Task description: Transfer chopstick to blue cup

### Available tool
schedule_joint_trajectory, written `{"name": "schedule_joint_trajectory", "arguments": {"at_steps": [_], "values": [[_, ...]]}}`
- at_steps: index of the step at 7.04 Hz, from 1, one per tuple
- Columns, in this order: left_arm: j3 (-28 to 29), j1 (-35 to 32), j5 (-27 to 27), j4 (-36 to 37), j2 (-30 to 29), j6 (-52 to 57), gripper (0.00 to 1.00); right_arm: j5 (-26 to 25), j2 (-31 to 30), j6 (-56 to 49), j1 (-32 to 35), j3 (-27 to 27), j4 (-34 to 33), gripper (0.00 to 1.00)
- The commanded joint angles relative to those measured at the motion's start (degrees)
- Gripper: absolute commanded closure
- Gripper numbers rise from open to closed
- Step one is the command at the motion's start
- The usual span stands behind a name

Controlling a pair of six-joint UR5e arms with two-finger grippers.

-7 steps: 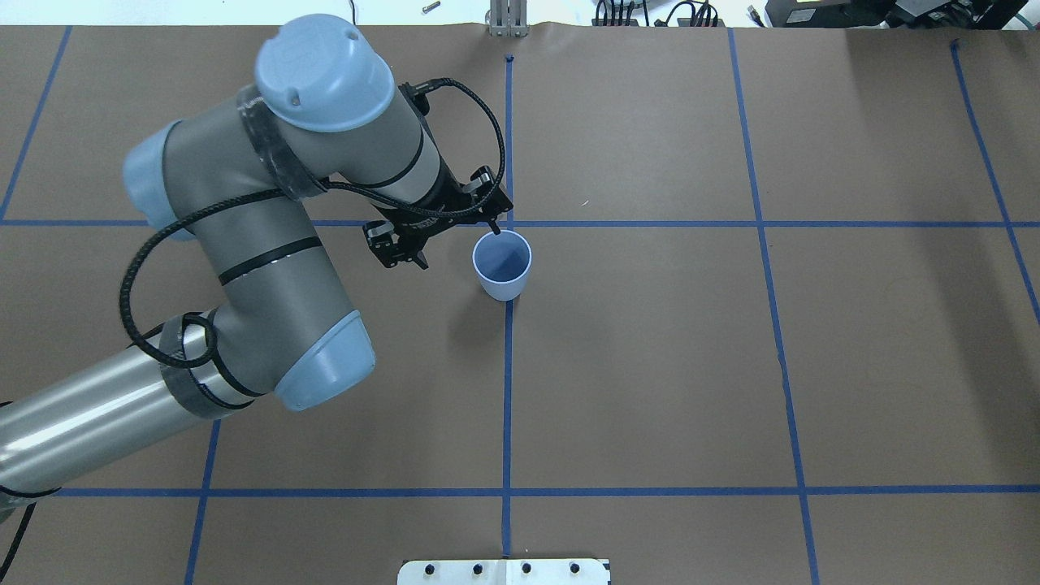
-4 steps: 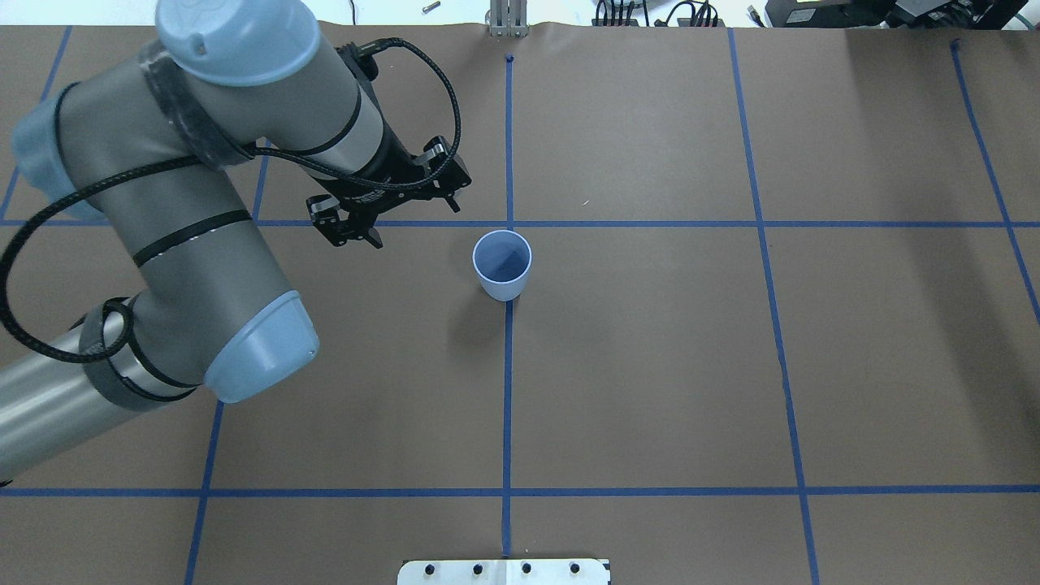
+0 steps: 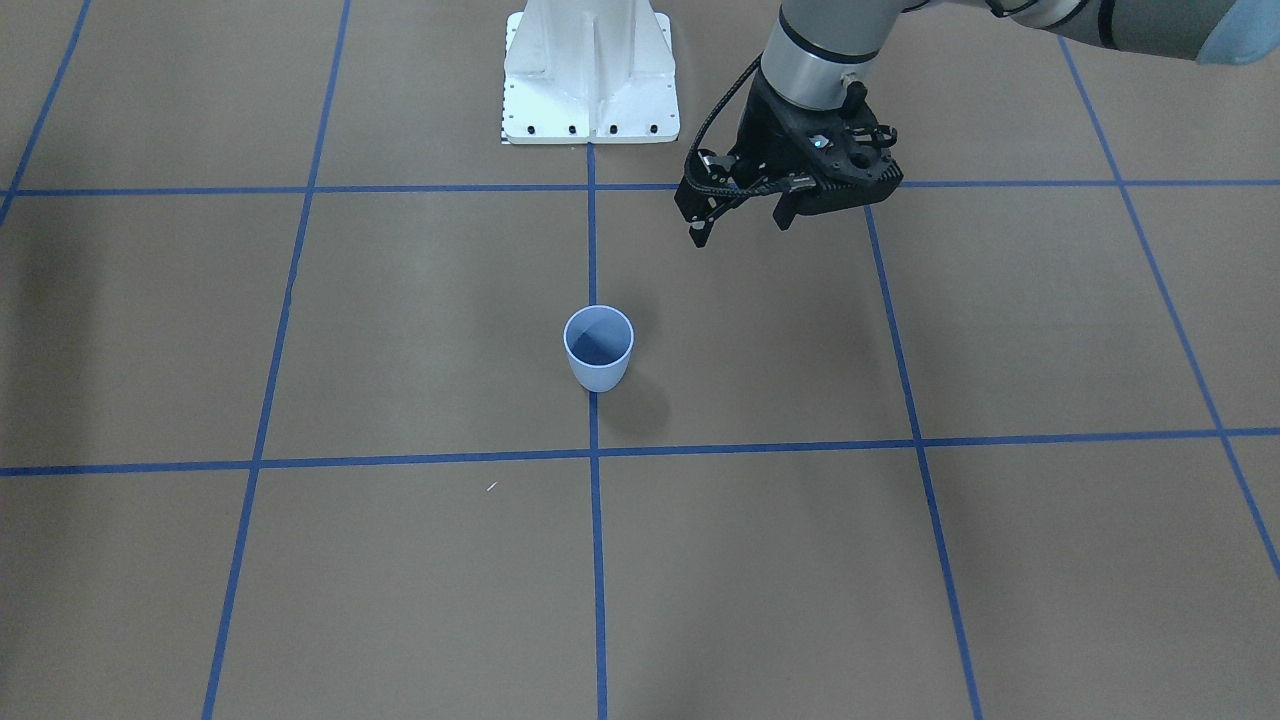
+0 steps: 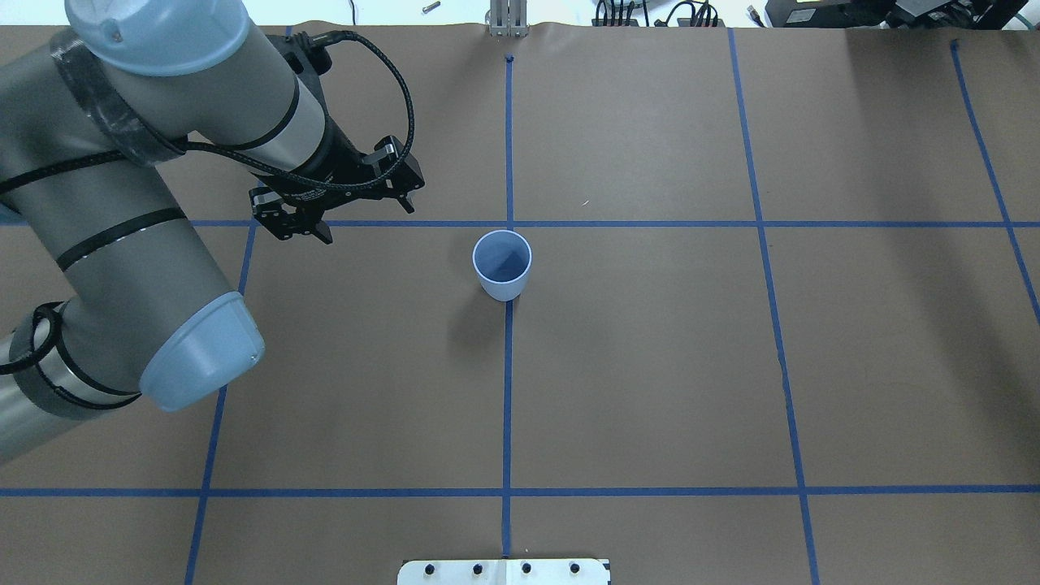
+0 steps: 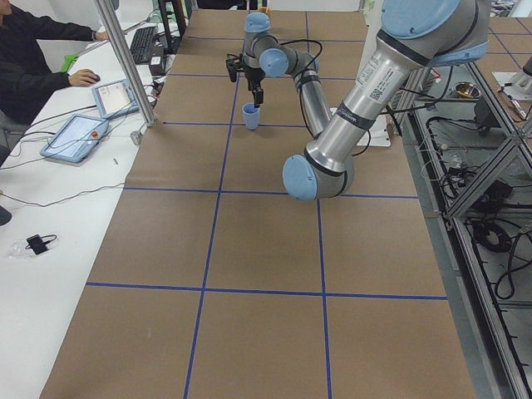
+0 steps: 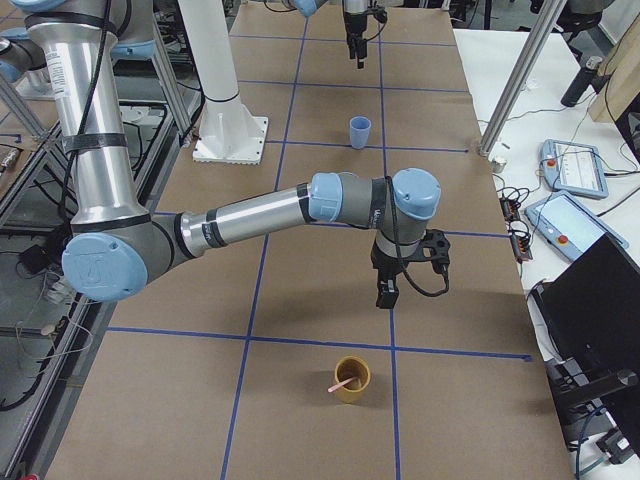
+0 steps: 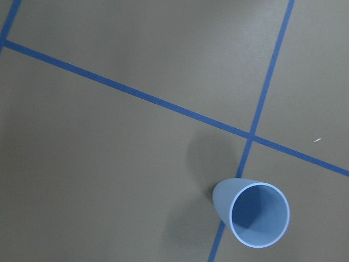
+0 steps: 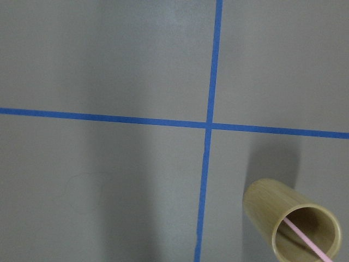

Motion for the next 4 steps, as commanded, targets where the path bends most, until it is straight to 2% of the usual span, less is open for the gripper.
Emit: {"name": "schedule_joint_trajectory", "arguments": {"at_steps": [1,2,4], "values": [[-1.08,-2.23,0.00,0.06,1.61,1.10,0.02,-2.21,-4.78,-14.06,3.66,-1.67,8.25,0.00],[-3.18,-6.08,-0.61,0.15,4.41,10.07,0.02,-1.61,-4.45,-26.67,6.99,-5.51,8.63,0.00],[-7.31,-12.34,-2.90,1.37,14.76,29.65,0.02,-0.30,-4.45,-38.33,10.27,-9.40,8.55,0.00]]}}
